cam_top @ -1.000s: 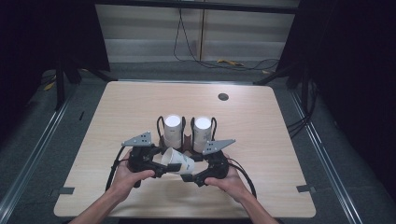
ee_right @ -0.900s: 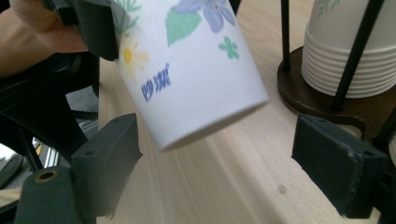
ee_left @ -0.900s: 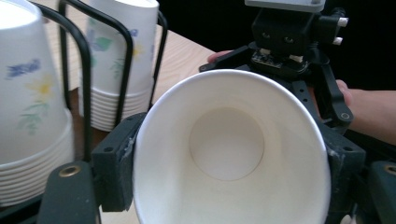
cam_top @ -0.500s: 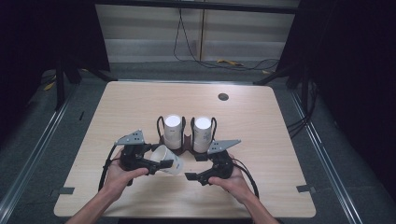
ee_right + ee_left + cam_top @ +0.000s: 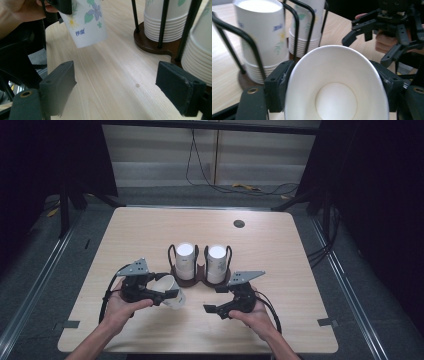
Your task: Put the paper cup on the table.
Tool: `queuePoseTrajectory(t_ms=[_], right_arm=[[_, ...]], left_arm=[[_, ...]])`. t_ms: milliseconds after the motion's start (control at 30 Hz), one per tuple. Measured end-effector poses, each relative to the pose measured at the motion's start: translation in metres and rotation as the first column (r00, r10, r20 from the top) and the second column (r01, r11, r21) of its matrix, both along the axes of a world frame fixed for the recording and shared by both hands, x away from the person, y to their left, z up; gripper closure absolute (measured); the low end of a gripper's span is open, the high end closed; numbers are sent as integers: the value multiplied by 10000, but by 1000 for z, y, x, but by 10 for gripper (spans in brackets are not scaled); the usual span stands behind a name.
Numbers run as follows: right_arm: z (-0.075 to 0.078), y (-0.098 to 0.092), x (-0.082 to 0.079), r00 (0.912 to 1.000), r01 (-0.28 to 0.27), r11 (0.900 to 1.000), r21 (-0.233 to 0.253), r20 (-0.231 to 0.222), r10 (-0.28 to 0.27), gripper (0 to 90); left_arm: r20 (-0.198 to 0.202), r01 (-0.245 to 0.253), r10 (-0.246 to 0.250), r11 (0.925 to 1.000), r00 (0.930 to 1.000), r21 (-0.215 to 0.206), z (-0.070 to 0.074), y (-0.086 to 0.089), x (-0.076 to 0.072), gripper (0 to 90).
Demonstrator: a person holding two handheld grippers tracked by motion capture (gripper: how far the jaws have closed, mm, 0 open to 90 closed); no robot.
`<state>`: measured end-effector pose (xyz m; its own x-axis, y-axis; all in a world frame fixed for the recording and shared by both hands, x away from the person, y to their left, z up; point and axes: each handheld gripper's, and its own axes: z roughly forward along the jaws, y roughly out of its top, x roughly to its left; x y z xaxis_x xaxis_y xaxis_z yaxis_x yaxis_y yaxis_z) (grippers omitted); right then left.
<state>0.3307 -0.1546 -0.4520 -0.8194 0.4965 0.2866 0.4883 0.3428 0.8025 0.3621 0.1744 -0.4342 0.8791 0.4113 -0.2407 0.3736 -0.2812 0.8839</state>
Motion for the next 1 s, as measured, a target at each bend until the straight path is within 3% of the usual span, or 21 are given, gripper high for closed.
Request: queuePoseTrajectory(t_ms=[200,400,567,800,900,1000], right_arm=[[4,-13,-3,9991,418,9990,-126,109,-416,159],[10,-32,-3,9940,1053,9941,-244,307,-1046,167],[10,-43,-5,9876,1537,9876,-318,379,-1525,166],[5,-46,-6,9852,1698,9848,-356,290,-1689,172],[5,-46,-6,9846,1735,9842,-340,291,-1725,174],[6,-48,-6,9836,1780,9833,-371,363,-1767,179]], left_arm=[[62,-639,637,9977,9979,210,1,19,5,266],[175,-1189,1186,9928,9928,167,6,34,6,266],[300,-1720,1714,9849,9847,208,7,45,11,266],[341,-2254,2244,9739,9739,282,4,53,23,266],[215,-2242,2235,9736,9745,424,1,54,30,268],[175,-2431,2425,9684,9700,561,0,57,36,268]])
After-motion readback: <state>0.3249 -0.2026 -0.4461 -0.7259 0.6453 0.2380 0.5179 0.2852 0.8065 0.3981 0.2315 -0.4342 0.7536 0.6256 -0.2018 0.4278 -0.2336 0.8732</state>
